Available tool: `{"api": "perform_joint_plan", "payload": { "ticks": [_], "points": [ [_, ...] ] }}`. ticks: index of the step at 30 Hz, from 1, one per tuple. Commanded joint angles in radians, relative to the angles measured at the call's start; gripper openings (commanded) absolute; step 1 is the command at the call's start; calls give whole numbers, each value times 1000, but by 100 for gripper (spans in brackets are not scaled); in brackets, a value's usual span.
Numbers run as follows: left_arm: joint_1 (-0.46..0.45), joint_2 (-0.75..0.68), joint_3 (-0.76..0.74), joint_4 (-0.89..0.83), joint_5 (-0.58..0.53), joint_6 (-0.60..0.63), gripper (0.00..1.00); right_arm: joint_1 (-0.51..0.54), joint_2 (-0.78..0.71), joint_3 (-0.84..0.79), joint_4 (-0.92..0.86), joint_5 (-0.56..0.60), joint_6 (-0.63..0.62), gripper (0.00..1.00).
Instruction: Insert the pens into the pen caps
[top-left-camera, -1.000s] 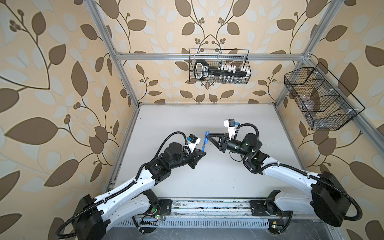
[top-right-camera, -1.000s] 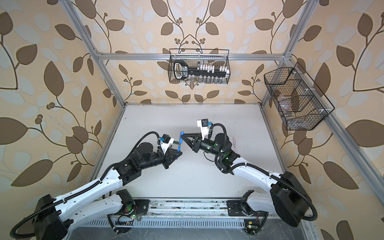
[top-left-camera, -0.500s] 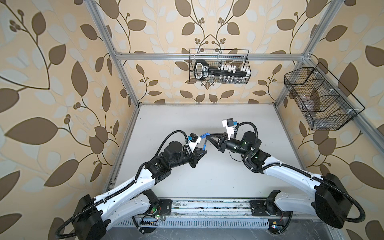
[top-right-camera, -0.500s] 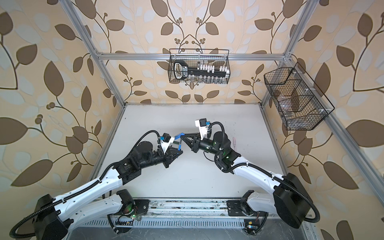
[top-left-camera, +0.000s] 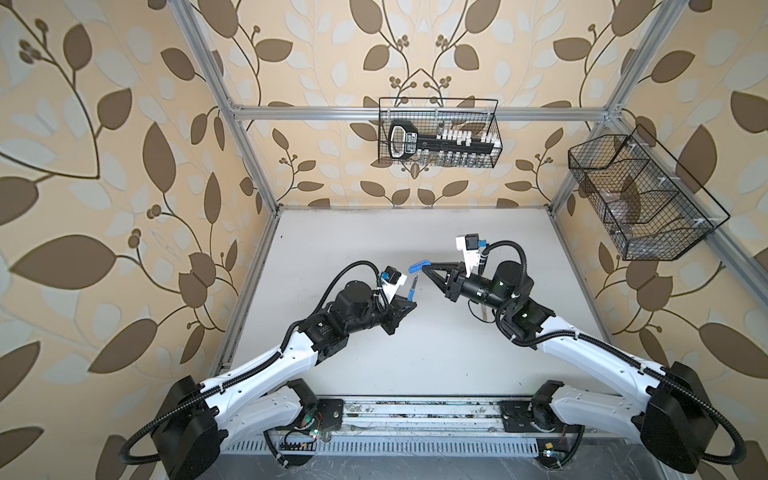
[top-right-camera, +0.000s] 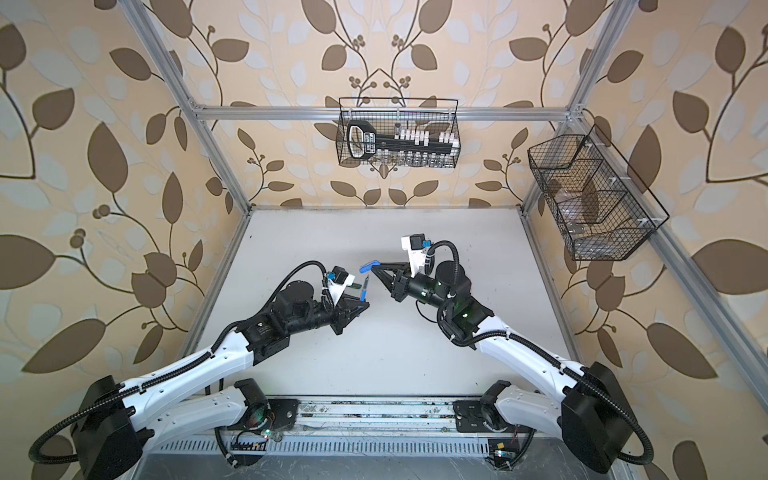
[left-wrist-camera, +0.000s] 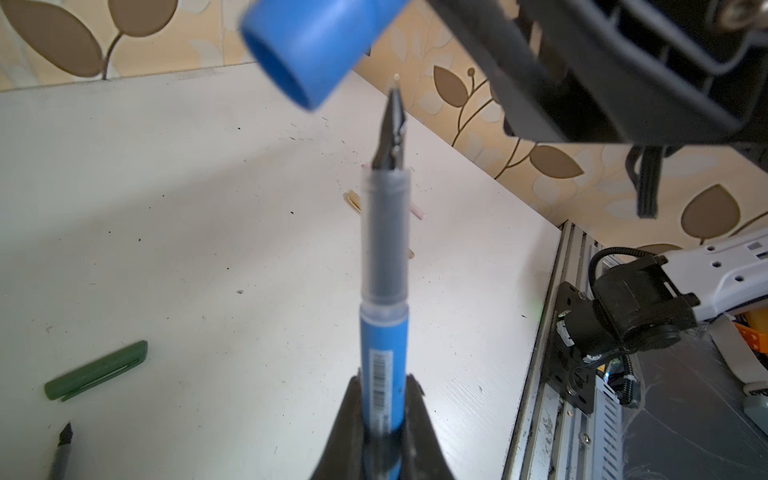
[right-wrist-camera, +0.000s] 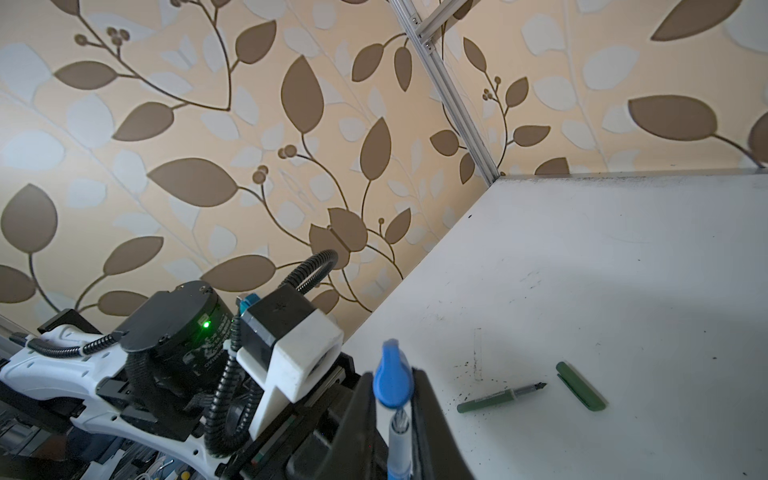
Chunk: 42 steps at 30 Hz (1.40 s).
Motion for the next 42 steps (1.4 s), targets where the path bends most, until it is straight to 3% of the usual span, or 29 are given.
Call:
{"api": "perform_joint_plan", "payload": {
  "ticks": [1, 14, 26, 42],
  "points": [
    [-8, -13, -23, 16, 3, -30, 0, -25, -19, 3, -41, 13, -6, 16],
    [-8, -143, -87, -112, -167, -105, 0, -95, -107, -65, -372, 4, -30, 16],
    [-8, -147, -96, -142, -223, -86, 0, -104, -110, -254, -355, 17, 26, 16],
    [-8, -112, -110, -134, -212, -85, 0, -148, 89, -257, -375, -1, 11, 16]
  ]
}}
